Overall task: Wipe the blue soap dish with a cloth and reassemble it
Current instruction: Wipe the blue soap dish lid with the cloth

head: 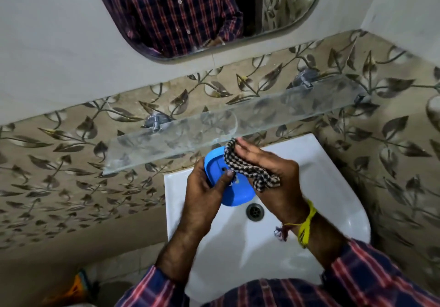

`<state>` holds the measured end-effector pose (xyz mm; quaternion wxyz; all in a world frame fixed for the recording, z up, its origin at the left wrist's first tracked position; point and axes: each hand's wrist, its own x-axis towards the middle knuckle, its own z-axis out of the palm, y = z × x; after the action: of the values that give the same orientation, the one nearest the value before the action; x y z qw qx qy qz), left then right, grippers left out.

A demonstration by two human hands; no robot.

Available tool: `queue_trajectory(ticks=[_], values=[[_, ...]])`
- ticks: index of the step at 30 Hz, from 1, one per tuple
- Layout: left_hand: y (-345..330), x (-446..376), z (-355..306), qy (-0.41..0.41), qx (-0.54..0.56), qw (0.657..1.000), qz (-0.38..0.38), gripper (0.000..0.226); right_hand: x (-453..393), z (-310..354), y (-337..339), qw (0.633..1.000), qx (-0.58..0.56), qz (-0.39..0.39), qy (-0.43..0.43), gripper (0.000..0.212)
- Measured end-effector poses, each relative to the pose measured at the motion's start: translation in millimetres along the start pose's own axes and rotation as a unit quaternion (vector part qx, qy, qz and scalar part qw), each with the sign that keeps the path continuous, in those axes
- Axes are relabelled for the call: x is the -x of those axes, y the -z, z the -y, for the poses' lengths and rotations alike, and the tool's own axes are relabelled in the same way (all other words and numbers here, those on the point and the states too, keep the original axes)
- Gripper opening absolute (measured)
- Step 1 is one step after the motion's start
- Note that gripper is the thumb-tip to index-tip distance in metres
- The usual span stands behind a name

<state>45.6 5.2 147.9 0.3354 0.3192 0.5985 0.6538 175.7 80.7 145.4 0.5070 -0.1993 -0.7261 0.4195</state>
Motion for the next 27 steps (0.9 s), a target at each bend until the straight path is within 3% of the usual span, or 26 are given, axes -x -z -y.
queue_trajectory(ticks=[3,7,11,16,19,22,24,27], values=[[7,-13,-14,-0.058,-0.064,0.996,0.022,0.037,-11,2,4,0.997,0.013,0.059,0.048,0.039],[10,-14,-25,-0.113,-0.05,0.991,-0.042,0.033,14,-7,-4,1.0,0.008,0.021,0.019,0.048],[9,-5,-13,-0.078,-0.044,0.995,-0.053,0.023,19,-7,-3,1.0,0.02,0.004,-0.002,0.052],[20,-12,-19,-0.057,-0.209,0.976,-0.001,0.033,-3,2,11,0.991,0.099,0.051,0.073,0.043],[21,-10,-24,-0.082,-0.109,0.99,-0.042,0.027,9,-3,10,0.999,0.037,0.019,0.023,0.044],[16,4,-12,-0.034,-0.046,0.995,-0.078,0.026,18,-6,6,0.999,-0.022,-0.011,-0.046,0.048],[19,7,-8,-0.019,-0.115,0.991,-0.062,0.028,9,-4,9,0.999,0.005,0.012,-0.038,0.047],[27,-5,-15,-0.106,-0.291,0.95,-0.045,0.034,-13,1,14,0.997,0.054,0.045,0.02,0.036]])
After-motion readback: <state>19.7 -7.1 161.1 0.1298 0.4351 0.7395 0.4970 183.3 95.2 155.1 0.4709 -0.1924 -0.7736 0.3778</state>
